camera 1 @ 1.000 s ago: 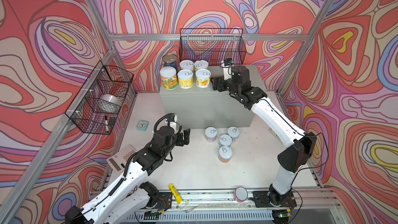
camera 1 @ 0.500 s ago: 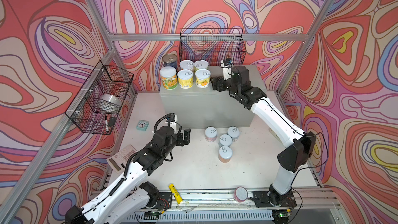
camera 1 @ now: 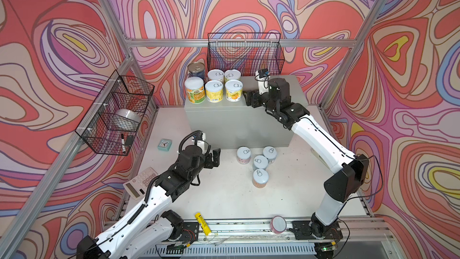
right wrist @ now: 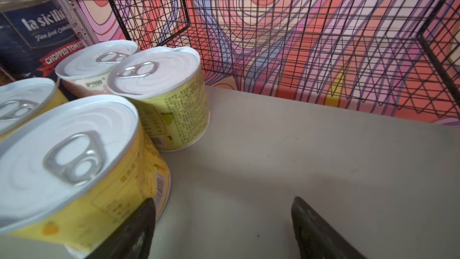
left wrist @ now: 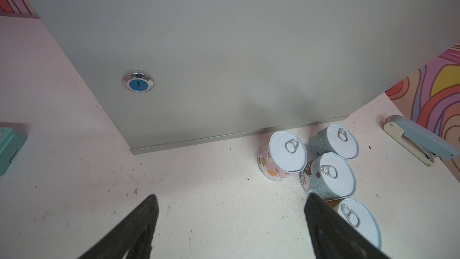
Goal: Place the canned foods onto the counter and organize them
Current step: 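Draw the right gripper back from the can row toward the table, then lower the open right gripper around the orange-labelled can nearest the robot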
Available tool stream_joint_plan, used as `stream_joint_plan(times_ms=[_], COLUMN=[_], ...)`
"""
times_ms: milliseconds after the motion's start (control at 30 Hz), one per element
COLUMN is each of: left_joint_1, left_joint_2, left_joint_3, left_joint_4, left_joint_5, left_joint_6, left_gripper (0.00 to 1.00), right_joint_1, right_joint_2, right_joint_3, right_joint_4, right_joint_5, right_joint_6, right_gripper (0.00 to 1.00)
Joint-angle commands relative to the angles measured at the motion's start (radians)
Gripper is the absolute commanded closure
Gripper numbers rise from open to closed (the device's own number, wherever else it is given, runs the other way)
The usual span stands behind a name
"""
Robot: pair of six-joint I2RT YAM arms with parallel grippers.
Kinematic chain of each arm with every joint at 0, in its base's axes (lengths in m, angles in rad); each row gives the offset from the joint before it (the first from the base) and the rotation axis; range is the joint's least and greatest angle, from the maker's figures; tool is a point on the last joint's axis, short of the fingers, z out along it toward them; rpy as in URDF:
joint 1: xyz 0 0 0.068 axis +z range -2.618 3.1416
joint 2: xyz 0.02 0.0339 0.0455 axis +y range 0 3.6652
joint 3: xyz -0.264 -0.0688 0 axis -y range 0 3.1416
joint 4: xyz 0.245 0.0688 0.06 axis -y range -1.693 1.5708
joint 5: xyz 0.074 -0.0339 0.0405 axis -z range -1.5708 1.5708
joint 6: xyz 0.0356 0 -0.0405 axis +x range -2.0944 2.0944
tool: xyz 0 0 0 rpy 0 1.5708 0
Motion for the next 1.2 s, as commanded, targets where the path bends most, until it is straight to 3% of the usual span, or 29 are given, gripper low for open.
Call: stream_joint_plan(times_ms=[0,367,633,867,1033,1167], left_joint_1=[0.003,0.003,0.004,0.001,-0.024,-0.040], left_joint_2=[0.010,0.008,-0.011,-0.015,-0.023,-0.042], left_joint_3=[-0.011,-0.019,-0.043,-0.071,-0.105,-0.154], left_joint_4=[0.029,0.033,0.037,0.045,0.084,0.144], left_joint_5=[0.010,0.006,0.026,0.123,0.168,0.172], left_joint_6=[-0.013,-0.016,-0.017,-0.031,-0.037,-0.032], left_gripper=[0.07,0.03,0.00,0.00,0.00,0.02], right_joint_1=[0.016,0.017,0.019,0.116,0.191,0.314], right_joint_2=[-0.021,-0.036,-0.232,-0.486,-0.628,-0.715], right_joint_3=[-0.025,-0.026,-0.103,-0.390,-0.618,-0.804], right_joint_4=[-0.032,-0.043,-0.139,-0.217,-0.254,-0.268], right_joint_5=[-0.023,0.013,0.081,0.163,0.157,0.252], right_joint_6=[0.003,0.004,-0.007,0.010,0.133,0.206], right_gripper=[0.12,0.12,0.13,0.12,0.11,0.09])
